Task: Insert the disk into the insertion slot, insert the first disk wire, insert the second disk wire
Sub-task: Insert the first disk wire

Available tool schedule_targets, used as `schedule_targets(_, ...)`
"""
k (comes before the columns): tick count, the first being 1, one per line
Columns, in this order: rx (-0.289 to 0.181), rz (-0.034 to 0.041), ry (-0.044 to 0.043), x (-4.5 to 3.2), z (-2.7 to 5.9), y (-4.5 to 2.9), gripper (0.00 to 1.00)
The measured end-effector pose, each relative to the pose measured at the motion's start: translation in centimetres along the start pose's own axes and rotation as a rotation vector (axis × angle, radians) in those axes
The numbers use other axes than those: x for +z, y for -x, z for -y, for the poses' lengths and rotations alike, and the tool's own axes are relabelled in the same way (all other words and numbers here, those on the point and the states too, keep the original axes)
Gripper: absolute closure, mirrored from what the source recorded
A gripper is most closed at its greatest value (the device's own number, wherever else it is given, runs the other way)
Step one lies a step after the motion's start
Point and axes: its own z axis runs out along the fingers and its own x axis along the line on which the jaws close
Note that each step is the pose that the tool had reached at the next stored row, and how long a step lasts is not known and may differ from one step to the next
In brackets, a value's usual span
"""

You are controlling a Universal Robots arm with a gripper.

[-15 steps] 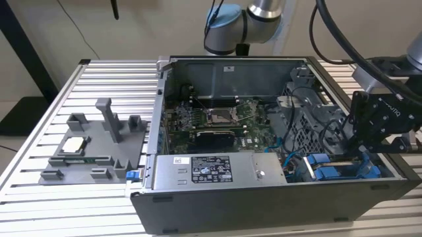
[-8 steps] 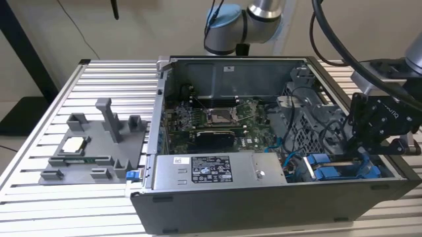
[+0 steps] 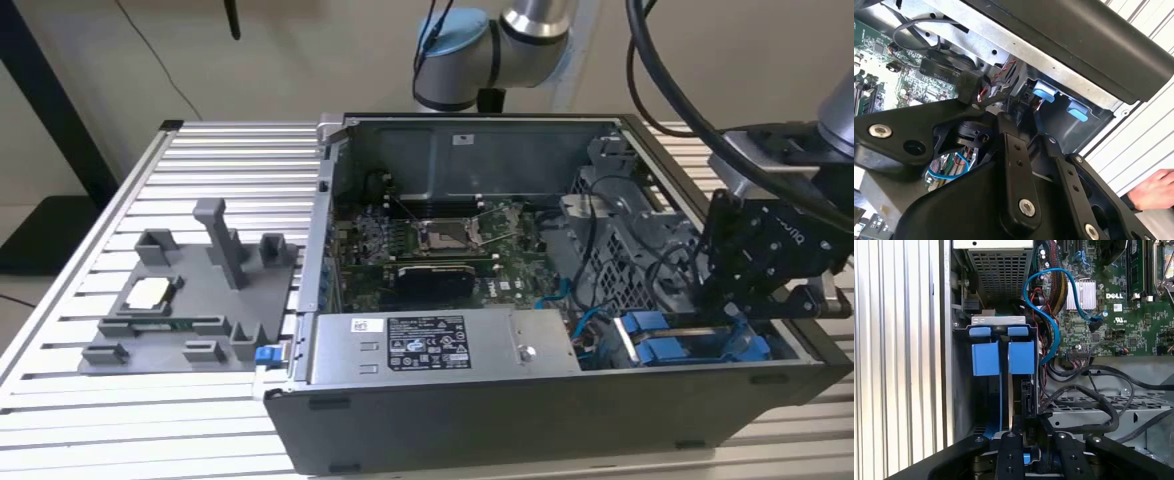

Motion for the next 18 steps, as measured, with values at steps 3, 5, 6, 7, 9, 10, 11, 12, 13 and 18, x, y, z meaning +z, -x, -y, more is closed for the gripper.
schedule_targets(3,0.0,-0.0001,0.0,0.0,0.0,0.0,0.73)
schedule_targets(5,0.0,-0.0001,-0.0001,-0.03,0.0,0.0,0.73)
schedule_targets(6,0.0,0.0001,0.0,-0.09,-0.01,0.0,0.73)
schedule_targets(7,0.0,0.0001,0.0,-0.21,-0.01,0.01,0.73)
schedule_targets(9,0.0,-0.0001,-0.0001,-0.58,-0.04,0.02,0.73)
schedule_targets(10,0.0,-0.0001,-0.0001,-0.79,-0.06,0.02,0.73)
schedule_targets(11,0.0,-0.0001,0.0,-1.04,-0.07,0.03,0.73)
schedule_targets(12,0.0,-0.0002,0.0,-1.31,-0.09,0.04,0.73)
schedule_targets(13,0.0,-0.0001,0.0,-1.57,-0.11,0.05,0.73)
schedule_targets(18,0.0,-0.0002,-0.0001,-2.96,-0.21,0.08,0.73)
